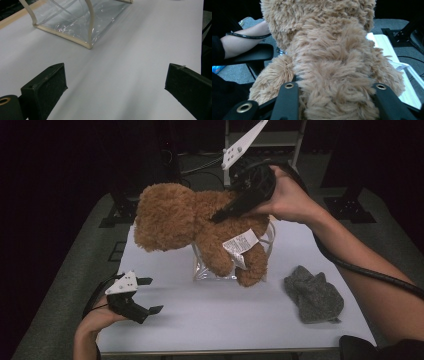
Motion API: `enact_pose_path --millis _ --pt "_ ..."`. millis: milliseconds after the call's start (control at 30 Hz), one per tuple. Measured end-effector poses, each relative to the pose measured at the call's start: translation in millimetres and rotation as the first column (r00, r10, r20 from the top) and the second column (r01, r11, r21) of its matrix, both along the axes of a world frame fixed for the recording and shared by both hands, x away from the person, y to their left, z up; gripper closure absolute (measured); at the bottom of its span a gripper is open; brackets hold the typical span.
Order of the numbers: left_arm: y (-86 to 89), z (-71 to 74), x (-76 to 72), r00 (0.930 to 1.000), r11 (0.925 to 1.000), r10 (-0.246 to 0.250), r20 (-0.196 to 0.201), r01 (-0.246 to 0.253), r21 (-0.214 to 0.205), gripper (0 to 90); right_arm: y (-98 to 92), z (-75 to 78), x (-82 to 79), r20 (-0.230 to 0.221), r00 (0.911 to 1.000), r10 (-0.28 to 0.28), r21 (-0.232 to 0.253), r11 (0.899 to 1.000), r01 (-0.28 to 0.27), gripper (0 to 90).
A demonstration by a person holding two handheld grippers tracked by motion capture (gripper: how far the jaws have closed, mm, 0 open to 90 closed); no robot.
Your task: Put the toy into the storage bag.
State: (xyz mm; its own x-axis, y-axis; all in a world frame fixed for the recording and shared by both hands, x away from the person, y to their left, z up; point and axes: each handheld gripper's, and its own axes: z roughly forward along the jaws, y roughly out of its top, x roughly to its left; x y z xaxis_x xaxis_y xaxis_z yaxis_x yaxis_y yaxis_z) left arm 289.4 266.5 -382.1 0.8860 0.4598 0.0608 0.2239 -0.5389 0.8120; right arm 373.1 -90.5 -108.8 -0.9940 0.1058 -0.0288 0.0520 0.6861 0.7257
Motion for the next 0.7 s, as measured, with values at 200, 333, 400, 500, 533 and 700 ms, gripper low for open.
enact_pose_path --millis 200,333,400,500,533,700 --pt "1.3 0.4 -0.4 1.0 1.0 0.003 0.003 -0.003 -0.002 3.0 -1.2 11.1 17.9 -0.003 0.9997 -0.024 0.001 1.0 0.024 58.6" --pt "2.0 0.6 -0.8 1.0 1.0 0.005 0.002 -0.005 -0.006 3.0 -1.4 16.6 32.1 -0.009 0.9992 -0.04 0.002 0.999 0.04 58.6" --pt "2.3 0.2 -0.8 1.0 1.0 0.004 0.001 -0.004 -0.004 3.0 -0.9 18.0 38.3 -0.016 0.9988 -0.046 0.007 0.999 0.047 58.6" --pt "2.3 -0.2 -0.8 1.0 1.0 0.004 -0.003 -0.004 0.002 3.0 -0.3 19.9 47.4 -0.016 0.9984 -0.055 0.007 0.998 0.055 58.6" --pt "2.2 -0.2 -0.9 1.0 1.0 0.003 -0.003 -0.003 0.002 3.0 -0.1 20.6 50.3 -0.016 0.9982 -0.058 0.009 0.998 0.059 58.6" --pt "2.2 0.5 -1.3 1.0 1.0 -0.001 0.0 0.001 0.001 3.0 -0.1 22.9 67.2 -0.025 0.9962 -0.083 0.018 0.996 0.084 58.4"
